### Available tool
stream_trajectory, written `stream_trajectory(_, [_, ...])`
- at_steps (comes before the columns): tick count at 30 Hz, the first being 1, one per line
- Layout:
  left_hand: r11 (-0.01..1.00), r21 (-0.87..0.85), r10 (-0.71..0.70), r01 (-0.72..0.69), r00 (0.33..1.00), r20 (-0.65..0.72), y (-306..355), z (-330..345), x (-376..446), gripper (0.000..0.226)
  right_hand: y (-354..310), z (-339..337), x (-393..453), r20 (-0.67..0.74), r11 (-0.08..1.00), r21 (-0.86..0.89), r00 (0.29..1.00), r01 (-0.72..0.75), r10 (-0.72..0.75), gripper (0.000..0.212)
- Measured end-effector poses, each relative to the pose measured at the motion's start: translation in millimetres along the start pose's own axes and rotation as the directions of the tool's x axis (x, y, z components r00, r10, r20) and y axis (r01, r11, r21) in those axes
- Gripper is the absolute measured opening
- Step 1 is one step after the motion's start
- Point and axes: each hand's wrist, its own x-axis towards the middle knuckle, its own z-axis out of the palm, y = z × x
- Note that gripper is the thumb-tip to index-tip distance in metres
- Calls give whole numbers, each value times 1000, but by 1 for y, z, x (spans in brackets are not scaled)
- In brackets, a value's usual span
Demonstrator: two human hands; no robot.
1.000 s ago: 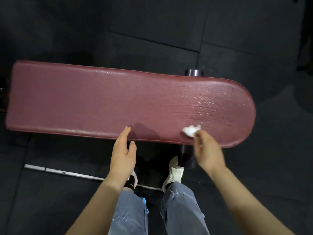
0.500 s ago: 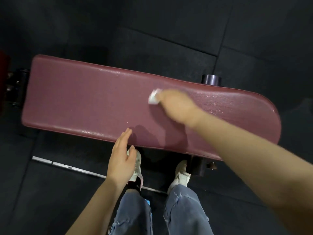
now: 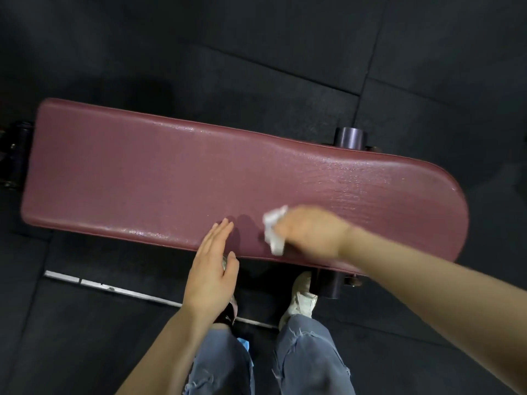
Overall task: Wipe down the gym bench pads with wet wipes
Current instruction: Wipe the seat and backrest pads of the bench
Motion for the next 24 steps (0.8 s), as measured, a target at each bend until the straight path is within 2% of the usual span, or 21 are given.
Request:
stream_trajectory(1, [1000,19,16,-16,1000,7,0,1,1,57,21,-19,9,-165,991,59,978,-119,127,10])
stream_trajectory(2, [999,37,29,-29,1000,11,0,2,2,57,40,-39,17,-304,963,62,914,-263,269,8])
stream_trajectory(4, [998,49,34,-34,999,14,3,4,4,57,67,-55,19,-478,830,95,706,-550,522,14])
stream_trajectory(5, [999,45,27,-27,1000,17,7,4,5,58,67,-51,15,-535,778,115,621,-618,572,16])
stream_trajectory(6, [999,39,19,-20,1000,18,11,4,6,58,58,-39,9,-549,785,136,613,-605,568,16])
stream_trajectory(7, [999,38,19,-20,1000,20,14,4,7,58,45,-21,-2,-534,842,123,680,-525,502,17])
stream_trajectory(8, [998,48,31,-33,999,28,18,5,7,59,29,1,-15,-486,905,80,776,-419,402,18])
stream_trajectory(10, [992,91,78,-84,995,65,24,6,9,60,-2,38,-47,-222,974,68,948,-217,226,28])
stream_trajectory(12, [981,141,116,-130,988,103,26,9,12,61,-13,55,-68,-19,997,36,998,-64,65,35])
stream_trajectory(13, [975,165,129,-147,985,116,27,11,13,62,-9,49,-69,16,997,57,998,-54,53,29])
stream_trajectory(14, [968,189,141,-163,982,124,28,14,15,63,1,33,-64,-24,995,64,996,-81,83,16])
stream_trajectory(16, [952,236,168,-196,977,133,29,20,17,64,40,-3,-42,-252,968,67,935,-241,250,22])
stream_trajectory(18, [944,256,181,-210,975,130,32,25,19,64,78,-41,-19,-438,873,99,767,-477,468,19])
stream_trajectory(20, [947,251,177,-203,977,123,37,28,19,64,99,-55,-12,-496,725,194,571,-661,654,23])
stream_trajectory(21, [949,245,173,-198,978,119,40,29,18,63,96,-52,-14,-499,705,230,541,-671,677,22])
stream_trajectory(22, [953,237,168,-191,979,115,43,30,18,63,88,-42,-20,-503,737,248,567,-629,653,20])
stream_trajectory(23, [956,229,162,-185,980,115,46,30,17,63,73,-29,-32,-496,792,253,628,-556,600,19])
stream_trajectory(24, [957,225,157,-181,980,120,49,31,16,63,54,-11,-50,-456,852,250,720,-461,523,19])
